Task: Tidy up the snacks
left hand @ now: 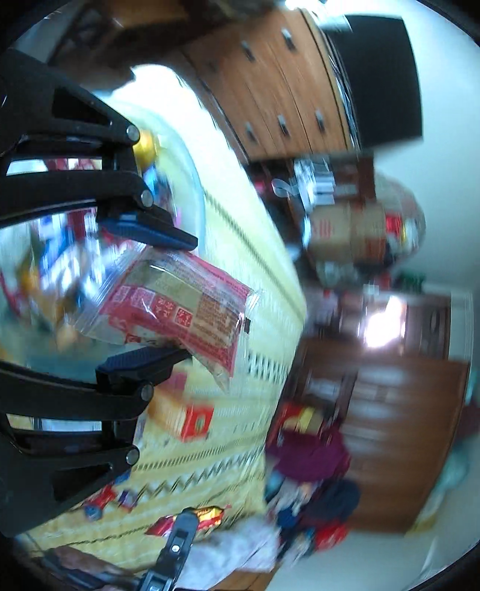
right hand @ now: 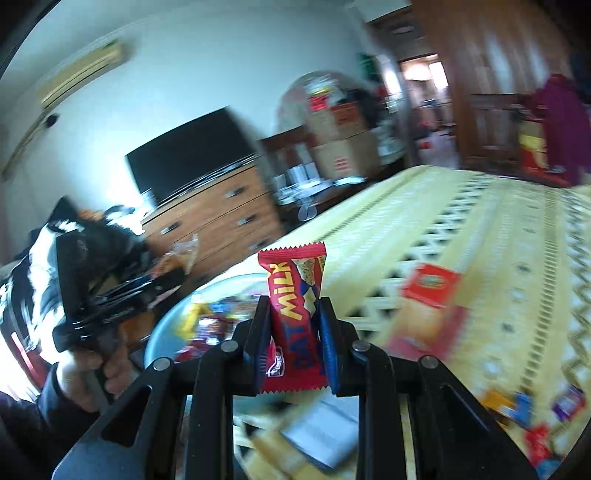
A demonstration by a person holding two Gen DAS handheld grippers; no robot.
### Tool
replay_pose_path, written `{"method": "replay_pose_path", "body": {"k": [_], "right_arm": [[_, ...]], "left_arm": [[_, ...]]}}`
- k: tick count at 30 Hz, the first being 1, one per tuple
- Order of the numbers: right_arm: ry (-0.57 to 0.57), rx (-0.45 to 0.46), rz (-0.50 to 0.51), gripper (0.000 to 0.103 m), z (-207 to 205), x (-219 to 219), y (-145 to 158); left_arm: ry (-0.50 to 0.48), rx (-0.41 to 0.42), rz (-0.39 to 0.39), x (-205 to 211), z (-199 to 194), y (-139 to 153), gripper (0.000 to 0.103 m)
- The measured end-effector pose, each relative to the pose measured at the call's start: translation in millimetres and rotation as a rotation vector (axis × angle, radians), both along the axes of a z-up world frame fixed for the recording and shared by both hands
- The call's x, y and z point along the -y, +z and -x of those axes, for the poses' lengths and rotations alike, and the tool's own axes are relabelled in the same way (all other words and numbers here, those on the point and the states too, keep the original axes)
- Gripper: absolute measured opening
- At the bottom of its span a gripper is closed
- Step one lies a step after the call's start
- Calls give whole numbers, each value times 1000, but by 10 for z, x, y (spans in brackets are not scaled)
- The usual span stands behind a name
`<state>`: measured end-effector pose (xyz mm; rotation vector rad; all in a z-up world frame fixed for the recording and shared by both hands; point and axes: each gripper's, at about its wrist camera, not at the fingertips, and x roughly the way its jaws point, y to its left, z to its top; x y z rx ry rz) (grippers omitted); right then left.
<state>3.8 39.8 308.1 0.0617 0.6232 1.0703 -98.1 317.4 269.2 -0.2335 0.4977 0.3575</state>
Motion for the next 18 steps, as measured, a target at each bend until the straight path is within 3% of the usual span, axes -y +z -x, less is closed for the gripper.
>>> {"method": "replay_pose_path", "body": {"k": [5,10,18], "right_arm": [[135,-52,13,28,228,-942,-51],[219,-79,66,28,465,-1580,-202],[255,-107,132,28,580,-1825,-473]], "left_arm": [[112,-53,13,-354,131,-223,50],[151,-108,7,-459,163,-434,50],[146,-138,40,-568,259,-577,50]]}}
